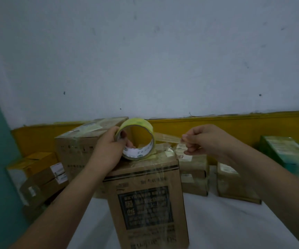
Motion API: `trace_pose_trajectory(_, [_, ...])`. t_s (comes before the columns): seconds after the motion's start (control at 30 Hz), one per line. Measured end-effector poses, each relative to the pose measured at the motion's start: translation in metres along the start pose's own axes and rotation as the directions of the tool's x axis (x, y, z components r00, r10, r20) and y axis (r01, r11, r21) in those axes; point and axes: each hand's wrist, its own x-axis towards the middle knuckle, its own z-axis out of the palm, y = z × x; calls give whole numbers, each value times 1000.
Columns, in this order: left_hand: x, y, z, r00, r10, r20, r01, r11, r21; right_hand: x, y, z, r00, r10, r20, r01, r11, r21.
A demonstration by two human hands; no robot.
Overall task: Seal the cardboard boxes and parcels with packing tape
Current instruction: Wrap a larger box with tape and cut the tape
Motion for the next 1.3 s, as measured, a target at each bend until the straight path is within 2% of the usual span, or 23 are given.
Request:
trace_pose_trajectory(0.23, [0,1,2,995,88,42,-90,995,46,-7,32,10,983,156,100,-170,973,157])
trace_pose_trajectory(0.3, [2,0,2,993,99,71,-103,993,61,-7,42,18,979,161,128,-186,958,220])
trace_pose_trajectory(0.37, [3,-1,4,992,88,92,-93,995,45,-7,48,27,982,155,108,-174,963,207])
trace_pose_trajectory(0.43, [2,0,5,993,70,96,-73,997,26,-6,50,37,986,162,40,-166,980,109])
trace_pose_trajectory(0.5, [2,0,4,994,55,91,-56,998,17,-3,53,42,988,149,-36,-153,976,-157])
trace_pose_trajectory(0.57, [2,0,4,994,38,102,-39,999,11,-5,56,43,986,166,-5,-155,910,-385])
trace_pose_trajectory(0.6, [3,0,5,993,35,109,-37,999,16,-7,57,42,984,178,12,-157,897,-413])
trace_pose_trajectory(0.67, [4,1,6,993,31,115,-35,999,35,-8,48,38,989,148,-6,-141,922,-361])
trace_pose_trajectory(0.73, [5,1,6,993,30,115,-33,999,29,1,31,33,993,24,-115,-59,950,-308])
trace_pose_trajectory(0.8, [4,2,6,993,23,113,-26,999,21,18,6,34,978,-26,-209,-13,983,-185])
trace_pose_trajectory(0.9, [2,4,6,993,7,115,-9,1000,15,41,-21,59,992,35,-122,-50,992,-120])
trace_pose_trajectory(0.97, [3,3,4,996,-2,94,-1,1000,26,51,-20,78,992,88,-94,-115,934,-338])
trace_pose_trajectory(1.0, [4,3,3,996,5,86,-8,999,32,53,-17,82,996,45,-74,-77,847,-526])
trace_pose_trajectory(1.03, [3,3,4,996,22,84,-25,999,32,55,-15,82,997,58,-53,-78,795,-601])
trace_pose_trajectory(1.07, [2,6,5,996,37,84,-39,999,24,58,-12,80,998,48,-40,-62,737,-673])
trace_pose_trajectory(1.17, [1,23,1,990,71,124,-56,991,-123,55,-14,80,996,74,-42,-81,675,-733])
trace_pose_trajectory(1.2, [5,25,-7,988,98,118,-80,986,-148,55,-13,80,998,57,-37,-64,618,-783])
trace_pose_trajectory(1.23, [12,26,-19,983,155,93,-146,984,-102,52,-16,80,997,58,-46,-72,603,-794])
trace_pose_trajectory(1.27, [19,26,-36,968,233,96,-238,970,45,52,-16,78,998,50,-42,-63,560,-826])
trace_pose_trajectory(1.3, [25,27,-55,937,301,180,-342,898,277,52,-15,78,998,43,-53,-67,532,-844])
